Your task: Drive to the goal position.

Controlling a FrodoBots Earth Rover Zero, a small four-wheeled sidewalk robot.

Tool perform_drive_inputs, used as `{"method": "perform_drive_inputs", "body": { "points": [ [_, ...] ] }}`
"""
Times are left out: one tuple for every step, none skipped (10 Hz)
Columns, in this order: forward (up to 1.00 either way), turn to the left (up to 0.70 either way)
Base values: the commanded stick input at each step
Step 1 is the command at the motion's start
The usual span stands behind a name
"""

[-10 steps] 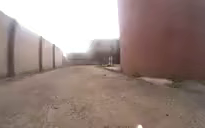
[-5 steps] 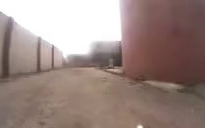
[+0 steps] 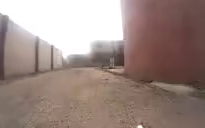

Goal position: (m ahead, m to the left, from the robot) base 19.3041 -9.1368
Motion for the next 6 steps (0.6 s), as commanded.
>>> {"method": "perform_drive_inputs", "body": {
  "points": [
    [0.7,0.0],
    [0.7,0.0],
    [0.7,0.0],
    [0.7,0.0],
    [0.7,0.0],
    [0.7,0.0]
  ]
}}
